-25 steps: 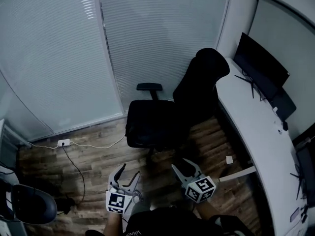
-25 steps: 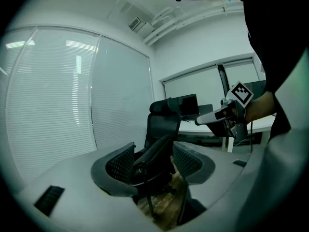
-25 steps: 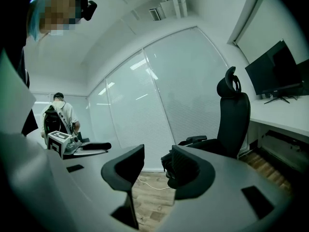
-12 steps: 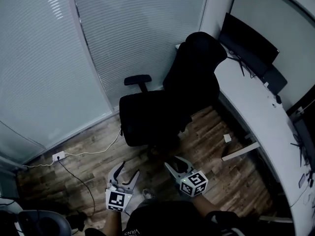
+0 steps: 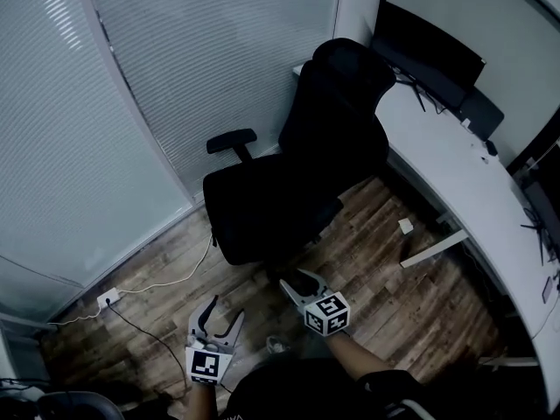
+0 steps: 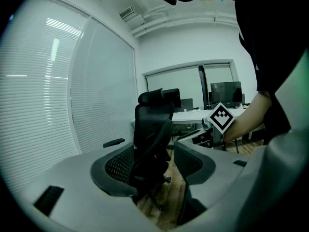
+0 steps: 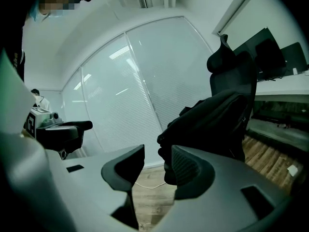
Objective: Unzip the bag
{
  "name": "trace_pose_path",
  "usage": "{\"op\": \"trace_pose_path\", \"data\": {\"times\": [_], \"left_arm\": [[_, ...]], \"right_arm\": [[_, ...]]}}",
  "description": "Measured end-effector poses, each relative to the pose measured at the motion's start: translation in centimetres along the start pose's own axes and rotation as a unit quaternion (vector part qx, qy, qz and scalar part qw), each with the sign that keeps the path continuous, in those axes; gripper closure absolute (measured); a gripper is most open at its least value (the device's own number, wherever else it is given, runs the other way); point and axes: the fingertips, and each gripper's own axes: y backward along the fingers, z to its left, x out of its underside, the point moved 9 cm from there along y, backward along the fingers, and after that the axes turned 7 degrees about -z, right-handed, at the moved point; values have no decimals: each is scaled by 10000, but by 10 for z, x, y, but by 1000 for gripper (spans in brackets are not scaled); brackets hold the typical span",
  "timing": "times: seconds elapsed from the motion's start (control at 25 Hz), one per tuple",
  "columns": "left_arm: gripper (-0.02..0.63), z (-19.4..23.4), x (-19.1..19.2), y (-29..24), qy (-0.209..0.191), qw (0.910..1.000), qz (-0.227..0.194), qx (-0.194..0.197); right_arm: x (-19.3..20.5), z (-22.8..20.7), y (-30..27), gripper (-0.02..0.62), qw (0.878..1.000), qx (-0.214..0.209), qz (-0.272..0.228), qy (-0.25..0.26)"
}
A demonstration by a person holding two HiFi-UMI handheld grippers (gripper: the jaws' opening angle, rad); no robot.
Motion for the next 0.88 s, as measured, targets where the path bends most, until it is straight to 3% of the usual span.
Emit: {"op": "trace_pose_path", "data": {"times": [0.44, 0.88], "left_arm": [[350, 11, 22, -28, -100, 9998, 181, 1], [350, 4, 31, -31, 51, 9993, 372, 19]], "right_arm": [[37, -21, -59, 439, 9995, 194, 234, -35], [48, -34, -75, 451, 9992, 363, 114, -153]]}}
